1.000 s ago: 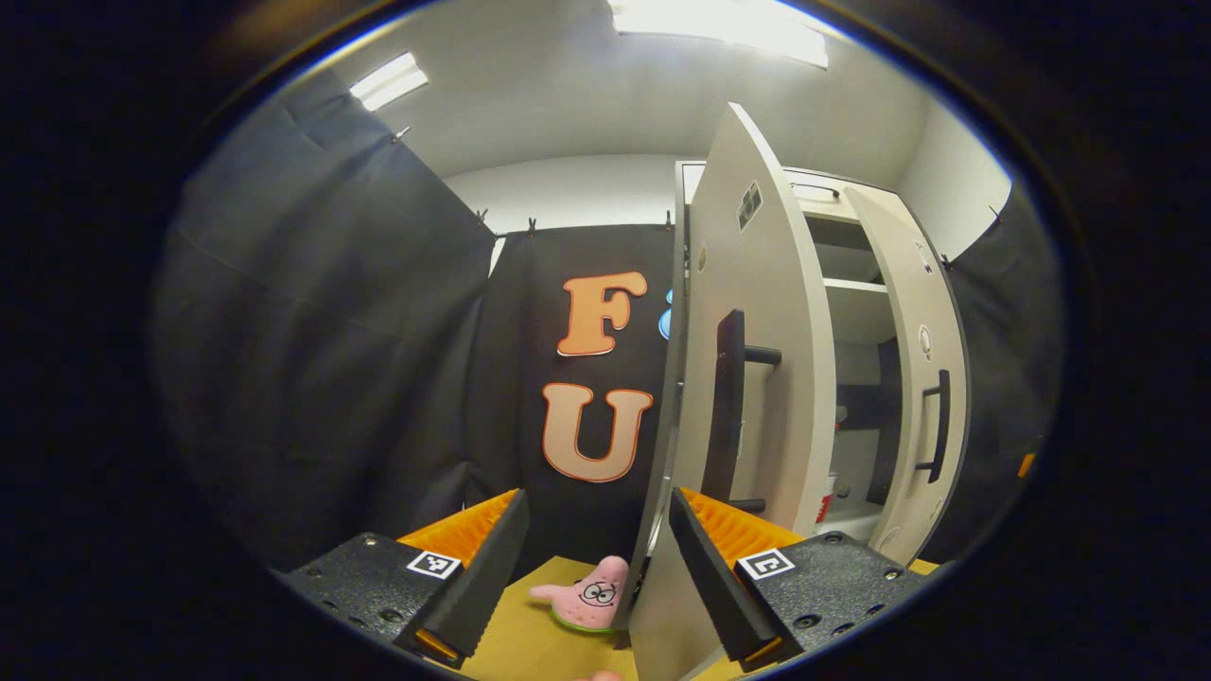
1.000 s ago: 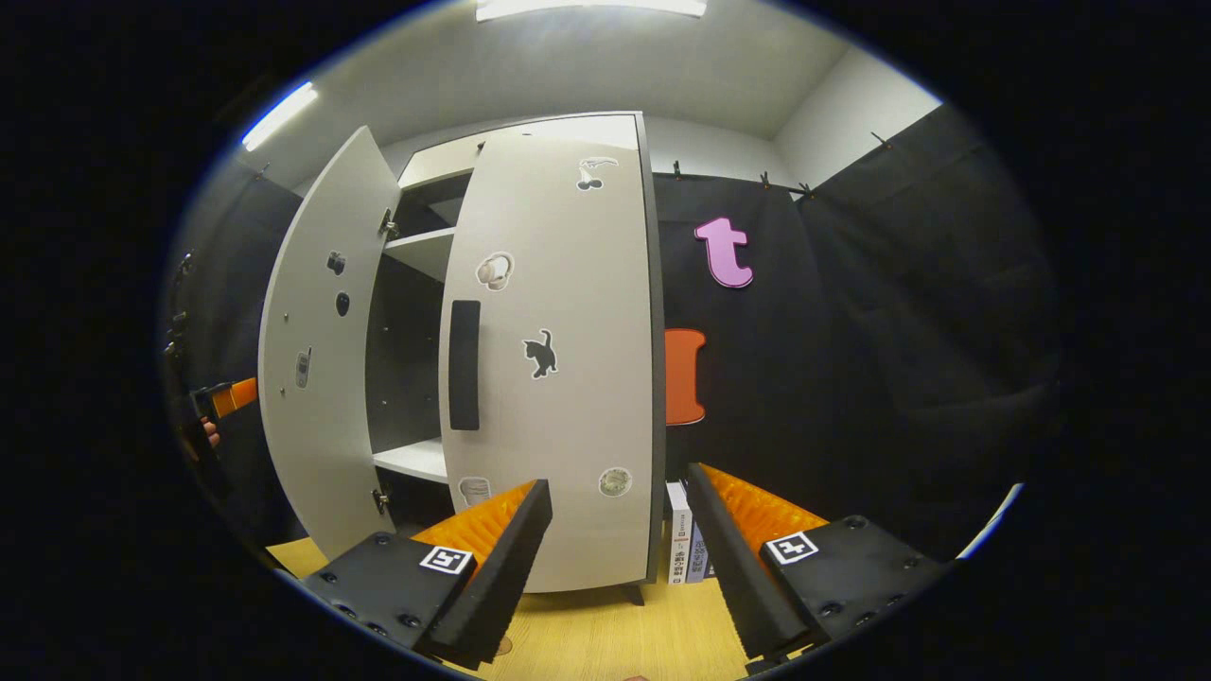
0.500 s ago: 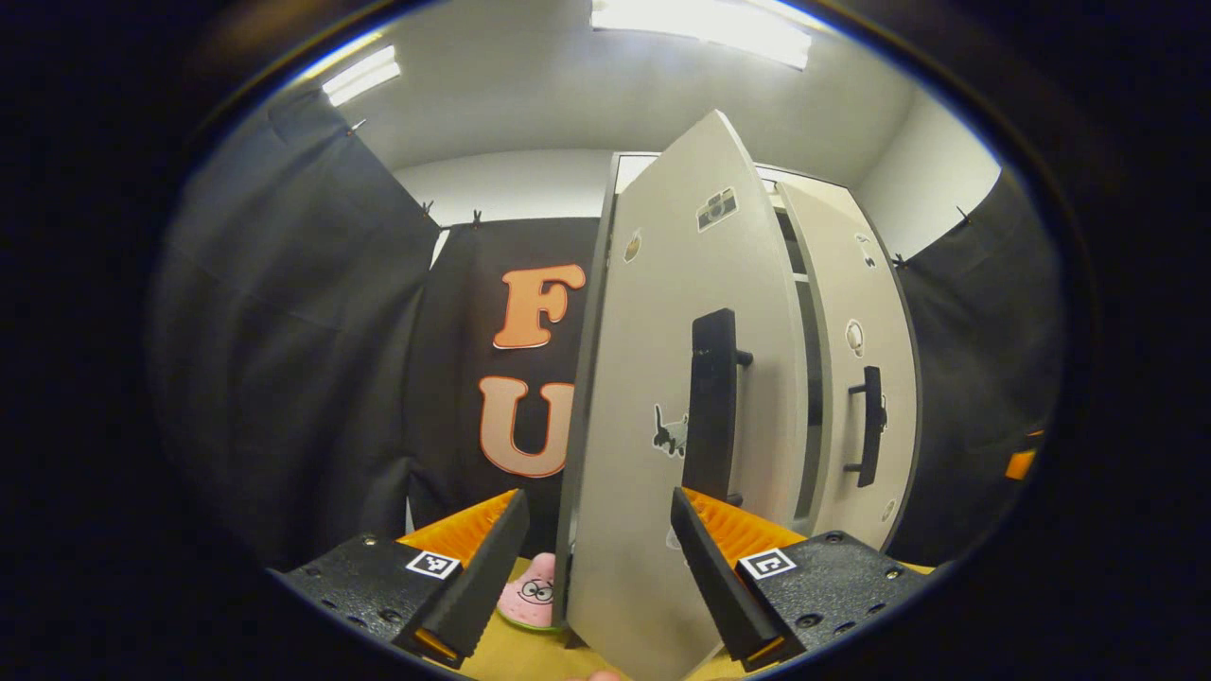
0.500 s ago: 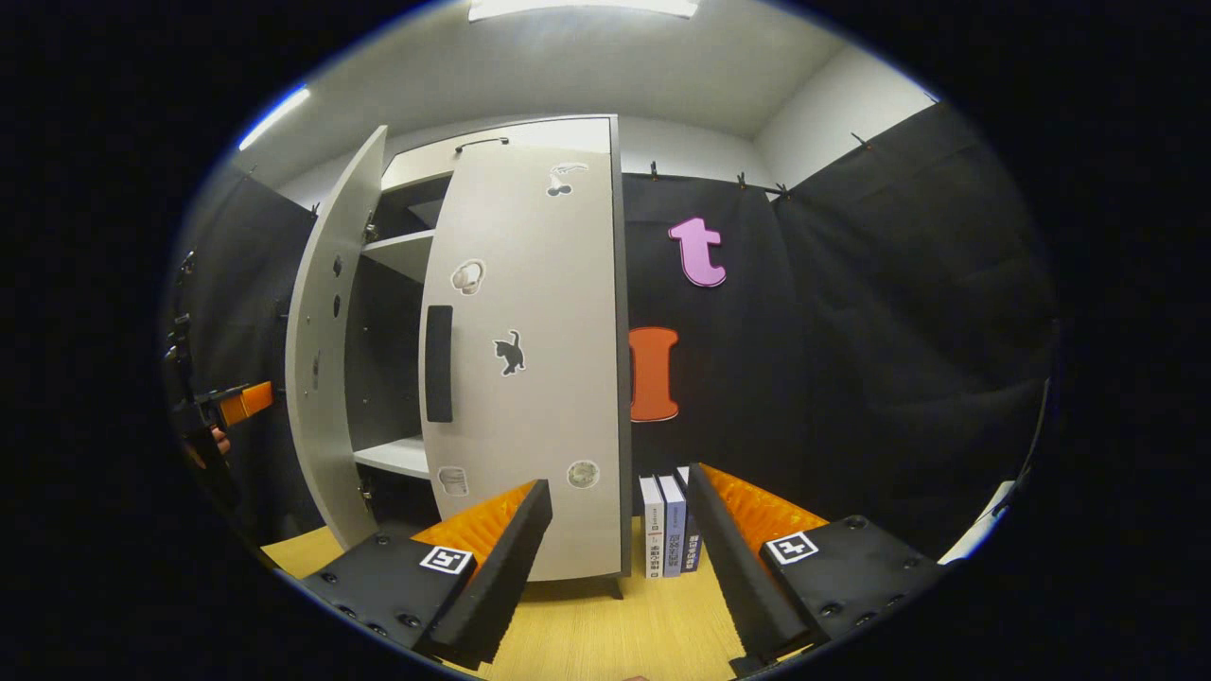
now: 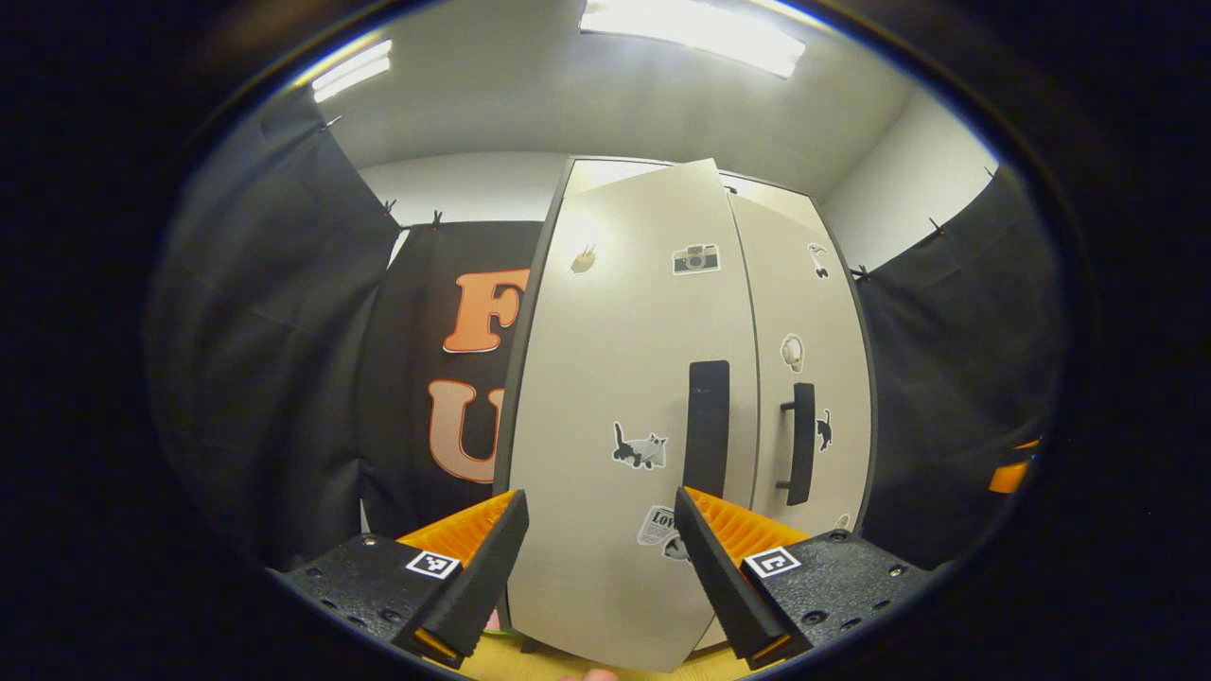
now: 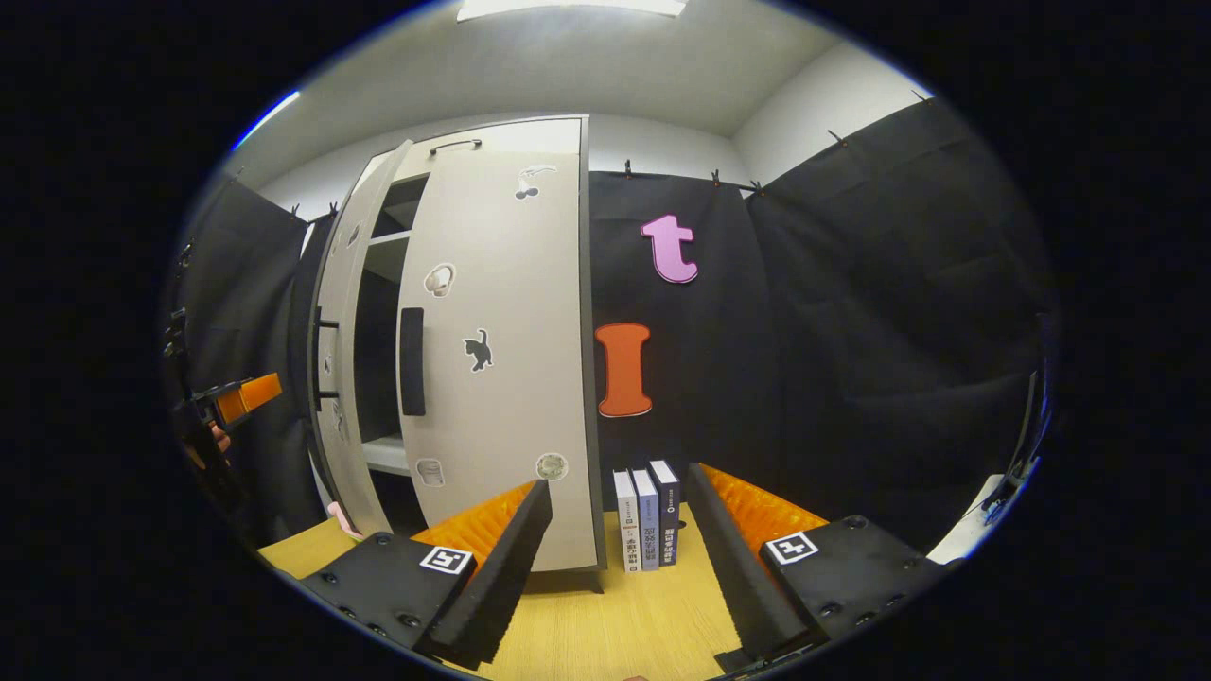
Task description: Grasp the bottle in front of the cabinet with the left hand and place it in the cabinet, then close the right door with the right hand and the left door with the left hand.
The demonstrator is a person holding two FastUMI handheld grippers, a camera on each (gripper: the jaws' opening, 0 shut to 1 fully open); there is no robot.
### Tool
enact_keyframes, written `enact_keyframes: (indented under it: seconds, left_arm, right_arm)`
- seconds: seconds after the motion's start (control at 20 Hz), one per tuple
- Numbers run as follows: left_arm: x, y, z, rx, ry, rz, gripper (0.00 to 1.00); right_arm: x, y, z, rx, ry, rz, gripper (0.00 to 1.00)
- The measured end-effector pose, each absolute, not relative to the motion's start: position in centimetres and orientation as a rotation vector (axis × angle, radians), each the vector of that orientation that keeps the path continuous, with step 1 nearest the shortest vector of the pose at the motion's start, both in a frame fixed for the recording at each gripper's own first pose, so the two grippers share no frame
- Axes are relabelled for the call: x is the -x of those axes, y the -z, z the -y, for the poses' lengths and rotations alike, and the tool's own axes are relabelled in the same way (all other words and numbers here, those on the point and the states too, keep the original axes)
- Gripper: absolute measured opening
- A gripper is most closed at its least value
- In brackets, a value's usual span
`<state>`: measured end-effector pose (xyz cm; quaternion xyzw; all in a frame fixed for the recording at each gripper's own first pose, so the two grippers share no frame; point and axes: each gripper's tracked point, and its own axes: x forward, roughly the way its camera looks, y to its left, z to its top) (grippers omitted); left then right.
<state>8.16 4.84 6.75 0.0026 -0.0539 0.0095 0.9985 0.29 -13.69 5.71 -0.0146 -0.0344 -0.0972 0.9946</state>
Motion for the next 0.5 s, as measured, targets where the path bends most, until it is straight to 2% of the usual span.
enact_keyframes:
  seconds: [0.25,0.3,0.4,0.5]
  left_arm:
    - [-6.6,-5.0,-5.0,0.032,-0.032,0.074,0.92]
    - [-6.1,-4.6,-5.1,0.041,-0.037,0.071,0.94]
    - [-5.5,-3.7,-5.1,0.056,-0.039,0.066,0.92]
    - [-4.8,-2.5,-4.7,0.050,-0.038,0.050,0.94]
  right_arm:
    - [-2.3,-5.7,11.0,0.008,0.134,0.083,0.97]
    - [-2.7,-5.6,10.4,0.001,0.121,0.088,0.97]
    - [-3.9,-4.8,9.1,-0.019,0.099,0.079,0.96]
    - [-4.6,-4.4,8.4,-0.043,0.101,0.081,0.97]
